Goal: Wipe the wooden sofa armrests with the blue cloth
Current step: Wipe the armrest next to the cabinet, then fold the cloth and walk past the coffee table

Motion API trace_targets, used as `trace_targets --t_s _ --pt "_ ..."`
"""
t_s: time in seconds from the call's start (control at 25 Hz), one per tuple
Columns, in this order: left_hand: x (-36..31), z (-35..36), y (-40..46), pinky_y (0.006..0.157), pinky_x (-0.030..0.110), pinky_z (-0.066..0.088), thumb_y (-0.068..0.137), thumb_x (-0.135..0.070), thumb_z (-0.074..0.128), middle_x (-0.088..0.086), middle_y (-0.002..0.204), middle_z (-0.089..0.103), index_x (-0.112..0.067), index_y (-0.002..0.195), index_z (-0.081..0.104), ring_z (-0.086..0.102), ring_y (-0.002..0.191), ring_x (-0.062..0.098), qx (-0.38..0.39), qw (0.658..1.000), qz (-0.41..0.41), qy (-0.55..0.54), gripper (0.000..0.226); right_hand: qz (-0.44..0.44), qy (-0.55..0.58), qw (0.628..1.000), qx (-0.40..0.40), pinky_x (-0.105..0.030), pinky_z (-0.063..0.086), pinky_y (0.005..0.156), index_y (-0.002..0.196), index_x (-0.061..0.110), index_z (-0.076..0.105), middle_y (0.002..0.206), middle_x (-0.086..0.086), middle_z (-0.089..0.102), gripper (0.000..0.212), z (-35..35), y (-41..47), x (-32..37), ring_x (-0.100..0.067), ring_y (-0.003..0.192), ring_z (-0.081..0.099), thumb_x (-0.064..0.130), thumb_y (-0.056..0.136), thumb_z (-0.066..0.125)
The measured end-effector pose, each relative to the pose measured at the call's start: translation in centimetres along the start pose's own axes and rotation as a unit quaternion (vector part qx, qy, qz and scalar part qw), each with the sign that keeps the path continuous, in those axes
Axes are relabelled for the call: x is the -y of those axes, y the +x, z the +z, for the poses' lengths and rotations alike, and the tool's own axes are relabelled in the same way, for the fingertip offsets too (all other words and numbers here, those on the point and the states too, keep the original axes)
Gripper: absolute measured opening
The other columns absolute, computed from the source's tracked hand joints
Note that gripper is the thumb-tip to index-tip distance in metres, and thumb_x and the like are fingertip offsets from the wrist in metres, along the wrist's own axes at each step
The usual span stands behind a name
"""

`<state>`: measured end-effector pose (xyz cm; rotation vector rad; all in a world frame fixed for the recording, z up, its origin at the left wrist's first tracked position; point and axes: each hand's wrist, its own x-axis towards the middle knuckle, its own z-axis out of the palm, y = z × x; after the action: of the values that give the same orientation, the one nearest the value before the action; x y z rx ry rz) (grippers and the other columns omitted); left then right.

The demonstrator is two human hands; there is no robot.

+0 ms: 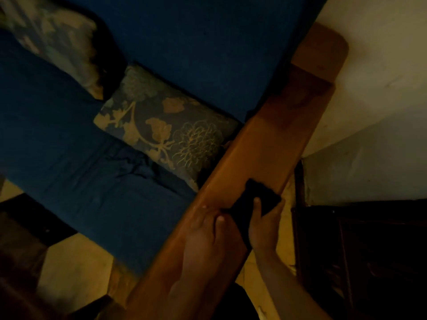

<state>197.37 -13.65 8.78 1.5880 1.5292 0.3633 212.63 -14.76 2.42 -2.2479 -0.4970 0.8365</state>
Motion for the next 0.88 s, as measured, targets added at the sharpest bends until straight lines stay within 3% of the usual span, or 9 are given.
trace_targets --t_s 0.16,0.24,0.32,0.4,0.52,0.6,0.68,0.76,0.88 --pt "5.5 -2.1 -8.6 0.114 0.024 0.035 0.108 -0.037 0.039 0.001 0.144 0.061 -0.019 0.134 0.064 0.051 0.137 0.015 0.037 0.998 -0.059 0.006 0.040 0.032 -0.131 0.990 0.029 -0.056 0.026 0.120 0.155 -0.009 0.020 0.155 -0.040 0.031 0.083 2.0 -15.4 -4.5 -0.053 0.144 0.036 0.022 0.096 0.069" --pt "7.5 -3.1 -13.6 0.096 0.017 0.044 0.107 -0.039 0.038 -0.009 0.123 0.067 -0.033 0.119 0.065 0.060 0.117 0.005 0.028 0.994 -0.102 -0.032 0.030 0.037 -0.139 0.988 0.060 -0.056 0.030 0.115 0.159 -0.001 0.012 0.155 -0.043 0.027 0.087 2.5 -21.6 -6.1 -0.058 0.139 0.038 0.014 0.095 0.069" --pt "9.6 -4.2 -19.1 0.075 0.012 0.043 0.106 -0.042 0.038 -0.015 0.099 0.065 -0.041 0.099 0.060 0.061 0.091 -0.002 -0.011 0.979 -0.171 -0.115 0.023 0.105 -0.109 0.976 0.159 -0.051 0.035 0.112 0.163 0.014 0.007 0.162 -0.032 0.021 0.078 2.3 -26.6 -6.4 -0.050 0.142 0.038 0.018 0.103 0.056" --pt "11.5 -5.5 -24.4 0.079 0.026 0.051 0.107 -0.042 0.039 -0.011 0.094 0.066 -0.034 0.094 0.059 0.063 0.086 0.001 -0.060 0.931 -0.276 -0.231 0.026 0.134 -0.157 0.956 0.209 -0.043 0.042 0.100 0.161 0.014 0.013 0.159 -0.027 0.029 0.067 1.7 -31.0 -6.3 -0.043 0.135 0.046 0.017 0.105 0.050" --pt "13.7 -8.3 -29.9 0.083 0.036 0.054 0.107 -0.033 0.046 0.005 0.099 0.066 -0.021 0.096 0.064 0.065 0.090 0.018 -0.102 0.816 -0.406 -0.399 0.024 0.016 -0.224 0.915 0.336 -0.043 0.050 0.100 0.149 0.008 0.037 0.138 -0.019 0.056 0.059 1.6 -36.7 -6.1 -0.035 0.121 0.059 0.000 0.095 0.058" --pt "15.5 -10.6 -33.9 0.076 0.033 0.054 0.104 -0.023 0.054 0.010 0.099 0.069 -0.008 0.106 0.068 0.067 0.089 0.021 -0.170 0.743 -0.418 -0.494 0.021 -0.047 -0.228 0.872 0.431 -0.040 0.056 0.092 0.146 0.010 0.040 0.121 -0.008 0.063 0.063 1.6 -41.6 -5.4 -0.025 0.108 0.064 0.003 0.089 0.069" --pt "16.1 -12.9 -36.6 0.069 0.033 0.056 0.101 -0.020 0.061 0.011 0.097 0.072 -0.007 0.105 0.069 0.070 0.089 0.025 -0.230 0.687 -0.415 -0.551 0.016 -0.071 -0.217 0.835 0.500 -0.021 0.053 0.074 0.151 0.019 0.034 0.119 0.000 0.058 0.077 2.1 -44.5 -3.9 -0.011 0.100 0.061 0.006 0.087 0.074" --pt "17.4 -15.5 -40.2 0.060 0.029 0.056 0.098 -0.024 0.066 0.012 0.103 0.073 -0.010 0.108 0.070 0.072 0.089 0.025 -0.286 0.658 -0.396 -0.573 0.018 -0.102 -0.217 0.797 0.555 -0.014 0.049 0.070 0.153 0.024 0.034 0.131 -0.001 0.053 0.082 3.1 -48.2 -2.1 -0.010 0.106 0.057 0.006 0.086 0.076" --pt "18.5 -18.7 -43.9 0.073 0.034 0.060 0.095 -0.027 0.071 0.016 0.109 0.075 -0.006 0.117 0.070 0.074 0.095 0.030 -0.345 0.627 -0.363 -0.597 0.030 -0.128 -0.217 0.755 0.606 -0.015 0.053 0.070 0.149 0.025 0.039 0.133 0.000 0.057 0.075 4.7 -51.8 0.0 -0.006 0.102 0.060 -0.002 0.088 0.071"
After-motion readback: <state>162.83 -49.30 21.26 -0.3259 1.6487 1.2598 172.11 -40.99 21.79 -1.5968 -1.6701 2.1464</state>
